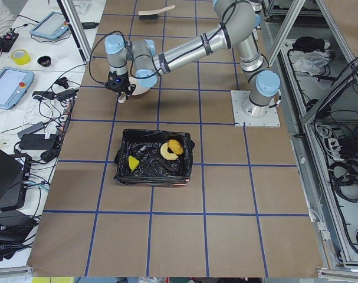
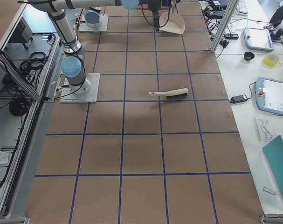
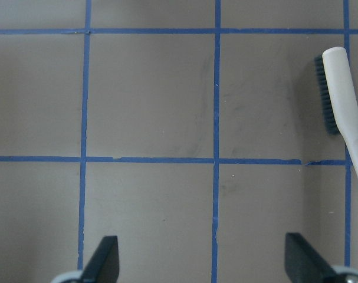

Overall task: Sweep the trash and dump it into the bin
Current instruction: 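Lower the dustpan back onto the table with the left gripper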

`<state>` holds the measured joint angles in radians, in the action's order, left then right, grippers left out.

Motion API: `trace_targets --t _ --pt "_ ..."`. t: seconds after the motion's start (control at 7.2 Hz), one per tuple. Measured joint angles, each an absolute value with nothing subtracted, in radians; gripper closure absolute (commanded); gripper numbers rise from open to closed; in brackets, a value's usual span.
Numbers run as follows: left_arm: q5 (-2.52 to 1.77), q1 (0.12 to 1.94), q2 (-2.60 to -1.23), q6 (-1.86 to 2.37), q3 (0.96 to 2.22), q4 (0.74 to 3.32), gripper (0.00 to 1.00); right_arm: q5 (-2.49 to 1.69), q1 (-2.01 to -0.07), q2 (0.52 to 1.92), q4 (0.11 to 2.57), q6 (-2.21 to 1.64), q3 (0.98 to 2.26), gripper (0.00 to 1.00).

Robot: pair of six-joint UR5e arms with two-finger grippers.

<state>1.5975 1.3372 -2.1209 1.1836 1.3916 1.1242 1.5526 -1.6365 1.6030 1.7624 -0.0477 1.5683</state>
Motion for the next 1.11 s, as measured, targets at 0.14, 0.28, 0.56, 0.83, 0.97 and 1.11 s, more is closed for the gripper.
trace_targets --t 0.14,0.28,0.56,0.83,0.97,1.11 --pt "1.596 1.337 -2.125 1.17 1.397 1.123 0.97 1.547 -1.638 1.602 1.775 -0.048 1.569 0.0" --pt "1.596 1.336 -2.127 1.141 1.398 1.121 0.93 1.543 -1.639 1.599 1.782 -0.049 1.569 0.0" --pt "1.584 1.336 -2.135 1.074 1.397 1.077 0.92 1.549 -1.641 1.597 1.775 -0.048 1.57 0.0" --pt "1.55 1.336 -2.145 1.046 1.399 1.04 0.86 1.547 -1.643 1.595 1.766 -0.048 1.571 0.0" --pt "1.545 1.336 -2.148 1.047 1.401 1.036 0.86 1.546 -1.645 1.594 1.762 -0.047 1.571 0.0" --pt "1.543 1.336 -2.151 1.063 1.403 1.035 0.83 1.548 -1.645 1.593 1.759 -0.047 1.573 0.0"
